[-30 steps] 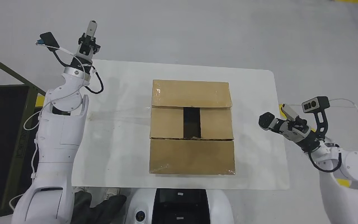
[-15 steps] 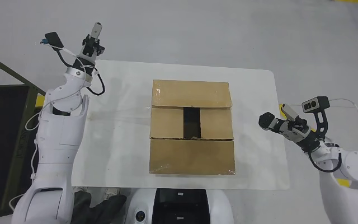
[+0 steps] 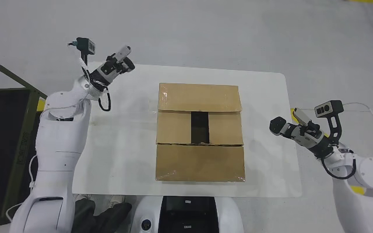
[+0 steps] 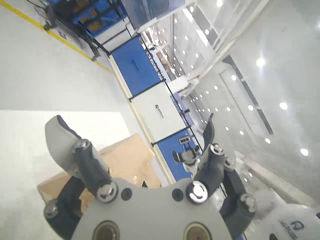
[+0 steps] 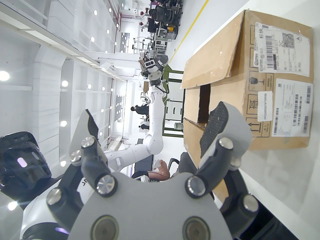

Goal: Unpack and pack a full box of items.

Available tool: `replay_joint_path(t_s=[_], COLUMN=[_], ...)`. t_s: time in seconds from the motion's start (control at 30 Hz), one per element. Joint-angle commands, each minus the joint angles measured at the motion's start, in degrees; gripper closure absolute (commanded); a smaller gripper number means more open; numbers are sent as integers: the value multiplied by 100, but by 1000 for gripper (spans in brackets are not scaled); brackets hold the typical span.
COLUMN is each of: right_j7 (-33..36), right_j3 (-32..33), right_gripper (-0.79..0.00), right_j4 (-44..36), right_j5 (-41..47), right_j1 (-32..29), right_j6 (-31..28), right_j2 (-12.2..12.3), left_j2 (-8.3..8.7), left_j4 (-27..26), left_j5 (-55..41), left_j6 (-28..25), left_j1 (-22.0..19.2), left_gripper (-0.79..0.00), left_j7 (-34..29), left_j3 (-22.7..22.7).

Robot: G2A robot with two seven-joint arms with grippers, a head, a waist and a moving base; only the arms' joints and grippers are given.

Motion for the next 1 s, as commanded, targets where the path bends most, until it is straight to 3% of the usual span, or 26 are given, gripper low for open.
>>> replay_joint_path(t_s=[0.0, 0.27, 0.8, 0.97], right_j7=[0, 0, 0, 0], right_j3=[0, 0, 0, 0], right_gripper=[-785, -785, -785, -785], right_j4=[0, 0, 0, 0], right_j5=[0, 0, 0, 0], right_j1=[0, 0, 0, 0], right_j6=[0, 0, 0, 0], right_j2=[0, 0, 0, 0], left_j2=[7, 45, 51, 66], left_j4=[-81, -294, -322, -487], left_j5=[-125, -462, -398, -1121], left_j6=[138, 262, 268, 765], left_j1=[33, 134, 139, 263], left_gripper=[-785, -785, -785, -785], left_j7=[-302, -1100, -1078, -1681], left_j3=[70, 185, 180, 225])
